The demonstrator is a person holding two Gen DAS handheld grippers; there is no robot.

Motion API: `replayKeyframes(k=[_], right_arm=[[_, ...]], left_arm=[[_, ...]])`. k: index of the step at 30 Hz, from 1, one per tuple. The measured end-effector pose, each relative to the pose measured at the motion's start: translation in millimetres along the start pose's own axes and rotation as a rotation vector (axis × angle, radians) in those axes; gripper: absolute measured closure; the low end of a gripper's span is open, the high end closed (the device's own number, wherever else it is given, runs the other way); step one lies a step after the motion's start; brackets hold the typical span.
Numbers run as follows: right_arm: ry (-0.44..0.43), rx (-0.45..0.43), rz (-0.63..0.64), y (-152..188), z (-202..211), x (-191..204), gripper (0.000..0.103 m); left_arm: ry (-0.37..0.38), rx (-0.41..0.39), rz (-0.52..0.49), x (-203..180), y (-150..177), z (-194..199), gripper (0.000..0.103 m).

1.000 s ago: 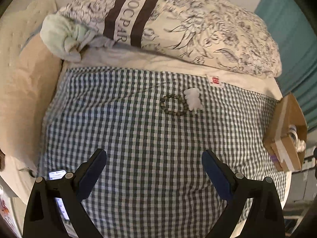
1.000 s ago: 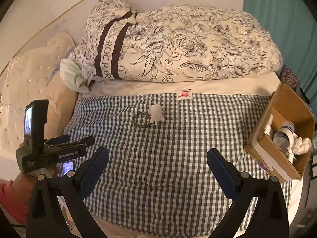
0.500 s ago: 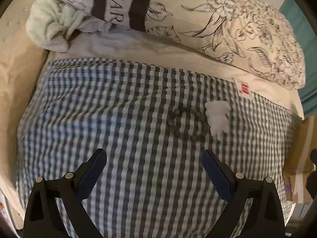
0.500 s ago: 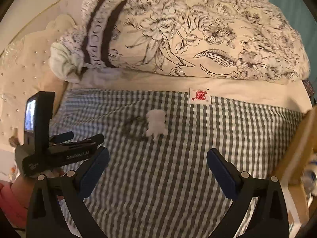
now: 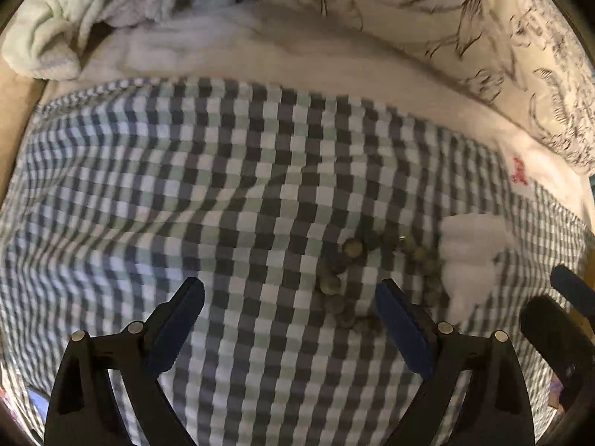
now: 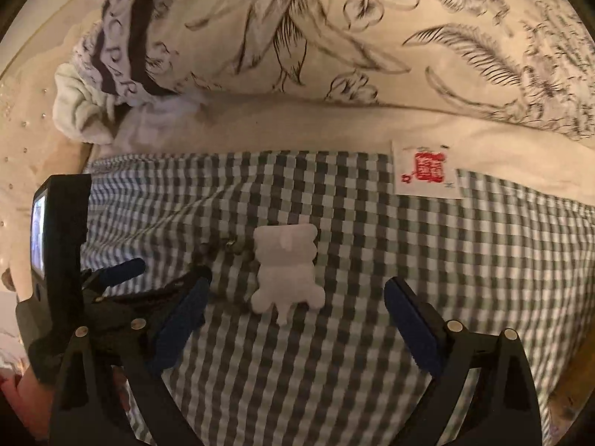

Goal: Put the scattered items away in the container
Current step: 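Grasp the dark bead bracelet with the left tool while the right tool grasps the white bear figurine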

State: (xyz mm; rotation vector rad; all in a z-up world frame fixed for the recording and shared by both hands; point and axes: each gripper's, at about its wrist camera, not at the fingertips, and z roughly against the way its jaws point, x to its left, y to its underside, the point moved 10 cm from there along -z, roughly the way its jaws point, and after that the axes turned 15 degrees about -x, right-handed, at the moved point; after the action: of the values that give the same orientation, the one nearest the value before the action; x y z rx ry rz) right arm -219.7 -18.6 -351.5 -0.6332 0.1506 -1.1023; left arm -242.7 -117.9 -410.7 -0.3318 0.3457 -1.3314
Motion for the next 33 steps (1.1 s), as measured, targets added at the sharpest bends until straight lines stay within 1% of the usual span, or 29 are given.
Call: replayKeyframes(k=[1, 4, 7, 8, 9, 10, 11, 12, 14, 15, 16, 17, 20, 22, 25, 29, 33], right_arm=[[0.002, 0.008, 0.001, 2, -7, -1, 0.008], [0.002, 0.033, -0.004, 5, -23, -2, 0.015], [0.004, 0.043, -0.016, 6, -34, -5, 0.017], [0.003, 0.047, -0.016, 6, -38, -5, 0.020], [0.004, 0.055, -0.011, 8, -42, -5, 0.026], [0.000, 0.068, -0.004, 10, -47, -4, 0.030], [-0.005, 0.079, 0.001, 12, -51, -2, 0.043], [0.002, 0.085, 0.014, 14, -53, -2, 0.053], [0.004, 0.080, 0.032, 15, -54, -3, 0.053], [-0.006, 0.076, 0.025, 15, -51, -3, 0.053], [-0.012, 0.078, 0.016, 15, -47, -4, 0.053], [-0.007, 0.080, 0.012, 17, -43, -7, 0.053], [0.009, 0.081, -0.008, 20, -24, -19, 0.053], [0.015, 0.076, -0.032, 20, -7, -27, 0.053], [0.024, 0.055, -0.035, 17, 21, -35, 0.053], [0.044, 0.011, 0.007, 8, 57, -34, 0.053], [0.026, -0.033, -0.006, -6, 94, -25, 0.053]], left_arm=[[-0.003, 0.009, 0.004, 1, 3, -5, 0.007], [-0.005, 0.007, -0.003, 1, 7, -12, 0.007], [0.000, 0.001, -0.018, 2, 7, -13, 0.006], [0.005, -0.003, -0.020, 2, 7, -13, 0.006], [0.008, -0.008, -0.023, 2, 6, -13, 0.006], [0.013, -0.019, -0.030, 2, 5, -11, 0.010], [0.021, -0.034, -0.040, 0, 4, -8, 0.020], [0.028, -0.051, -0.055, -2, 3, -5, 0.027], [0.047, -0.088, -0.107, -10, 0, 3, 0.064], [0.057, -0.095, -0.130, -14, -1, 6, 0.073], [0.067, -0.094, -0.144, -17, -1, 8, 0.085], [0.066, -0.086, -0.156, -18, -1, 9, 0.089], [0.049, -0.061, -0.174, -19, -5, 12, 0.092], [0.043, -0.070, -0.169, -15, -11, 20, 0.092], [0.013, -0.108, -0.189, -7, -18, 40, 0.092], [-0.007, -0.150, -0.185, 10, -33, 74, 0.092], [-0.016, -0.197, -0.203, 16, -45, 117, 0.092]])
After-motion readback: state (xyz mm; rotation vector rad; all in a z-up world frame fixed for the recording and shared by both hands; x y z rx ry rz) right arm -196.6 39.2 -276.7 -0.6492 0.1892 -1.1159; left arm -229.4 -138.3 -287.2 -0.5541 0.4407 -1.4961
